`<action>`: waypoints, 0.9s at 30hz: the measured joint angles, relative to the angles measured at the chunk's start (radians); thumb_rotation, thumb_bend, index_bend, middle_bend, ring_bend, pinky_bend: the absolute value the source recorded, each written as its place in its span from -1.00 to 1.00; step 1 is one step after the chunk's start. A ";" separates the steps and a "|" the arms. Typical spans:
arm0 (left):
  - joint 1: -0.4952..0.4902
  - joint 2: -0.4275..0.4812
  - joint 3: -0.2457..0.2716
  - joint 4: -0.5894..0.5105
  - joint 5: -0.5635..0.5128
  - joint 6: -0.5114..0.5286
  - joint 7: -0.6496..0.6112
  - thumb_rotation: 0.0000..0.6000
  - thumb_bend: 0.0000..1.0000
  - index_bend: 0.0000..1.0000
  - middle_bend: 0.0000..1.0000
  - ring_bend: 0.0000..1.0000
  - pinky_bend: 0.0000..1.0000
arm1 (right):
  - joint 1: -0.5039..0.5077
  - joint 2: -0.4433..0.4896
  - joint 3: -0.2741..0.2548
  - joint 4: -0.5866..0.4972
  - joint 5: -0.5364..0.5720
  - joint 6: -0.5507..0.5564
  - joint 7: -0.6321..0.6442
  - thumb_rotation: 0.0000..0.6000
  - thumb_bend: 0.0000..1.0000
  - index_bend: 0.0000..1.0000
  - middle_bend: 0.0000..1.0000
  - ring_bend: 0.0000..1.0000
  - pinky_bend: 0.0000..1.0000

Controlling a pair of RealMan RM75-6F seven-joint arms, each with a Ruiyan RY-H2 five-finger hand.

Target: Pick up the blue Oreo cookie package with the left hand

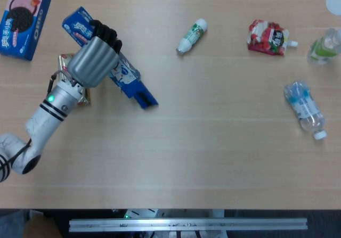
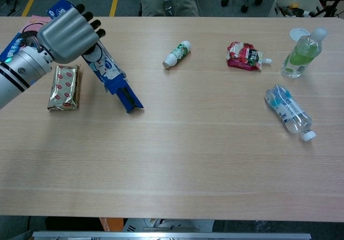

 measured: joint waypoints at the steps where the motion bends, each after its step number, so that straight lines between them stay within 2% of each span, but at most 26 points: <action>1: 0.005 0.004 -0.005 -0.014 -0.005 0.004 0.016 1.00 -0.53 -0.22 -0.24 -0.28 -0.11 | -0.001 0.000 0.000 0.000 -0.001 0.001 0.000 1.00 -0.49 -0.69 -0.41 -0.46 -0.19; 6: 0.019 0.016 -0.017 -0.048 -0.025 0.014 0.075 1.00 -0.53 -0.23 -0.26 -0.29 -0.11 | -0.004 0.001 -0.001 0.002 -0.001 0.005 0.003 1.00 -0.49 -0.69 -0.41 -0.46 -0.19; 16: 0.022 0.017 -0.034 -0.064 -0.060 -0.009 0.099 1.00 -0.53 -0.24 -0.26 -0.29 -0.11 | -0.008 0.000 -0.003 0.009 0.000 0.008 0.011 1.00 -0.49 -0.69 -0.41 -0.46 -0.19; 23: 0.026 0.065 -0.051 -0.123 -0.124 -0.063 0.038 1.00 -0.52 -0.23 -0.25 -0.29 -0.12 | -0.008 -0.001 -0.004 0.010 -0.001 0.006 0.010 1.00 -0.49 -0.69 -0.41 -0.46 -0.19; 27: 0.027 0.121 -0.034 -0.174 -0.127 -0.110 -0.053 1.00 -0.52 -0.22 -0.25 -0.29 -0.13 | -0.006 -0.003 -0.005 0.010 0.000 0.001 0.007 1.00 -0.49 -0.69 -0.41 -0.46 -0.19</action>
